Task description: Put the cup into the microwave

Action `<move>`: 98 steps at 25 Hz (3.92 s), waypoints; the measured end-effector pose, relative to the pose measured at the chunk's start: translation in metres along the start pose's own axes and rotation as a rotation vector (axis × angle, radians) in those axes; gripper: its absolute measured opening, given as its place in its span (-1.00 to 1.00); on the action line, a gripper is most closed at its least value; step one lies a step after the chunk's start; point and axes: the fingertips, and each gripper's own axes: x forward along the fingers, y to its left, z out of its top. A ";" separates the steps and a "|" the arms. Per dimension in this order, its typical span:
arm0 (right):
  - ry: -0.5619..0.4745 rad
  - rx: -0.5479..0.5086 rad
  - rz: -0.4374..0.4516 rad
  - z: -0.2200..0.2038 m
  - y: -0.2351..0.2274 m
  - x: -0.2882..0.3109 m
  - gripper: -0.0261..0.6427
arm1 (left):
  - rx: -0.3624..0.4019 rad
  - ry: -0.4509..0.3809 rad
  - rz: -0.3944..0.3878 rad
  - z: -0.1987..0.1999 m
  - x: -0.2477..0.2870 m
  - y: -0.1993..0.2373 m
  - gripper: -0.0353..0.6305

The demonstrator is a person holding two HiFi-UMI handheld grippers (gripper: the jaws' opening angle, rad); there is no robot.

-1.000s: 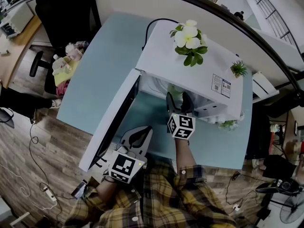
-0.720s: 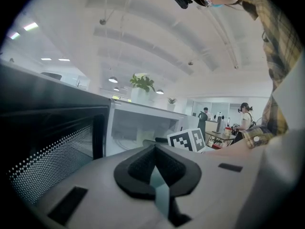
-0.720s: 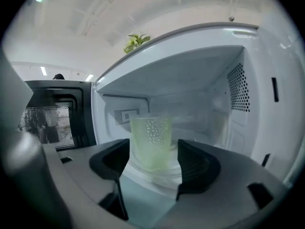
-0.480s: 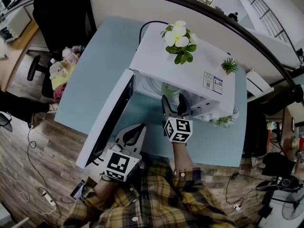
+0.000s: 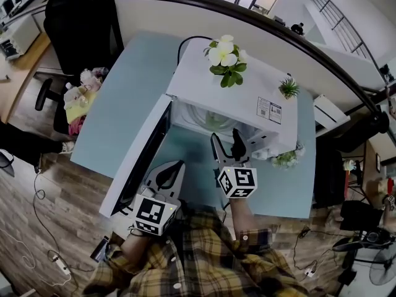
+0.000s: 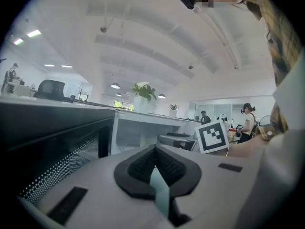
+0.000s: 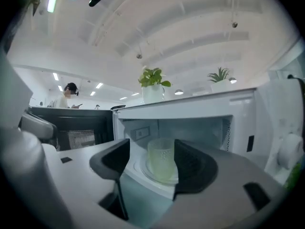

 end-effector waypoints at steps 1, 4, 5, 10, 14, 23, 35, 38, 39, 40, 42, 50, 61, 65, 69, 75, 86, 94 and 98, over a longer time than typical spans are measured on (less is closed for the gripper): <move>-0.004 -0.006 0.007 0.005 0.002 -0.003 -0.04 | 0.003 -0.004 0.002 0.000 -0.001 0.000 -0.92; 0.004 -0.028 0.037 0.015 0.011 -0.013 -0.06 | 0.008 -0.012 0.001 0.002 -0.005 0.001 -0.92; 0.012 -0.041 0.046 0.017 0.015 -0.016 -0.11 | 0.007 -0.010 0.000 0.002 -0.006 0.001 -0.92; 0.017 -0.125 0.087 0.030 0.036 -0.036 -0.30 | 0.008 0.004 -0.003 0.000 -0.011 0.001 -0.92; 0.011 -0.183 0.116 0.036 0.047 -0.054 -0.42 | 0.018 0.006 -0.016 -0.001 -0.013 -0.001 -0.92; 0.002 -0.137 0.110 0.044 0.052 -0.091 -0.81 | 0.017 0.013 -0.034 -0.004 -0.013 -0.006 -0.92; 0.024 -0.024 0.108 0.034 0.041 -0.110 -0.91 | 0.017 0.039 -0.021 -0.013 -0.013 -0.007 -0.92; 0.033 -0.005 0.102 0.033 0.037 -0.112 -0.91 | 0.018 0.043 -0.027 -0.012 -0.012 -0.009 -0.92; 0.033 0.000 0.098 0.034 0.036 -0.113 -0.91 | 0.017 0.043 -0.029 -0.011 -0.011 -0.010 -0.92; 0.031 0.003 0.095 0.034 0.035 -0.113 -0.91 | 0.016 0.042 -0.030 -0.011 -0.011 -0.011 -0.92; 0.028 0.004 0.092 0.036 0.034 -0.113 -0.91 | 0.016 0.041 -0.031 -0.010 -0.010 -0.010 -0.92; 0.030 0.005 0.080 0.036 0.031 -0.110 -0.91 | 0.021 0.042 -0.028 -0.010 -0.009 -0.006 -0.92; 0.059 0.026 0.046 0.030 0.024 -0.108 -0.91 | 0.024 0.035 -0.032 -0.006 -0.006 -0.004 -0.92; 0.061 0.030 0.047 0.029 0.025 -0.108 -0.91 | 0.025 0.036 -0.035 -0.007 -0.006 -0.005 -0.92; 0.064 0.034 0.051 0.027 0.025 -0.107 -0.91 | 0.026 0.036 -0.033 -0.008 -0.006 -0.005 -0.92; 0.059 0.041 0.057 0.026 0.027 -0.108 -0.91 | 0.029 0.037 -0.039 -0.009 -0.008 -0.006 -0.92; 0.060 0.036 0.076 0.024 0.032 -0.111 -0.91 | 0.030 0.038 -0.035 -0.011 -0.012 -0.007 -0.92; 0.058 0.057 0.049 0.021 0.026 -0.116 -0.91 | 0.032 0.040 -0.032 -0.012 -0.012 -0.006 -0.92; 0.058 0.064 0.043 0.020 0.025 -0.117 -0.91 | 0.033 0.045 -0.031 -0.012 -0.013 -0.005 -0.92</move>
